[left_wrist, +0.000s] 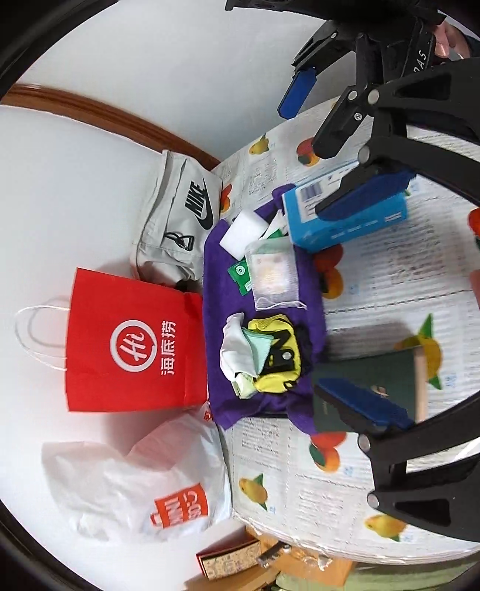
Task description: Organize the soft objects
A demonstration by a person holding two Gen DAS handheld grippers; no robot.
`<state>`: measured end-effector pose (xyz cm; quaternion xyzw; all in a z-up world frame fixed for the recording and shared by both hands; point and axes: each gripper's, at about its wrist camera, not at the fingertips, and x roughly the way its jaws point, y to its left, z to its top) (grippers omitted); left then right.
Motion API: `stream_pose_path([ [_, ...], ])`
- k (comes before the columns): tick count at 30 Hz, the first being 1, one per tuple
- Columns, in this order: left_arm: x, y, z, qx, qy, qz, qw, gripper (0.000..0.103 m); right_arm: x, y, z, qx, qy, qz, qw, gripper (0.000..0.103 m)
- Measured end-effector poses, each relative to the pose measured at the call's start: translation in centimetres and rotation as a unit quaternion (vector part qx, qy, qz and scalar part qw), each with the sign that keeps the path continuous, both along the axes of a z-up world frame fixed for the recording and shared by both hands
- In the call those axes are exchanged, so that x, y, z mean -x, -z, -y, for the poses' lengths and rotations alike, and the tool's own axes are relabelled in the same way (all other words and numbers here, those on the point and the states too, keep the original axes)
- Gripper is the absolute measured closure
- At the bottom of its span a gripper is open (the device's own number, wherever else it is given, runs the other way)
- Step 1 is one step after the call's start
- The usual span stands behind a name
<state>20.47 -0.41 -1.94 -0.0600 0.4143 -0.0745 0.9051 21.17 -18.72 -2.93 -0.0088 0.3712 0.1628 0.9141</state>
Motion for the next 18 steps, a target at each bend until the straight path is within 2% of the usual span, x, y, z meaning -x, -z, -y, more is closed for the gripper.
stream_pose_path([
  [2, 1.7, -0.7, -0.2, 0.003, -0.005, 0.008, 1.0000, 0.009, 1.5, -0.7, -0.1, 0.000, 0.003, 0.007, 1.000, 0.013],
  [5, 4.1, -1.4, -0.3, -0.005, -0.011, 0.018, 0.9998, 0.009, 3.7, -1.4, -0.2, 0.000, 0.011, 0.017, 1.000, 0.006],
  [8, 6.2, -1.7, -0.4, -0.010, -0.020, 0.023, 0.9995, 0.008, 5.8, -1.9, -0.4, 0.010, 0.024, 0.035, 0.999, 0.004],
  [18, 12.4, -1.9, -1.0, -0.018, -0.046, 0.043, 0.9978, 0.008, 11.2, -2.4, 0.5, 0.007, 0.049, 0.034, 0.998, 0.004],
])
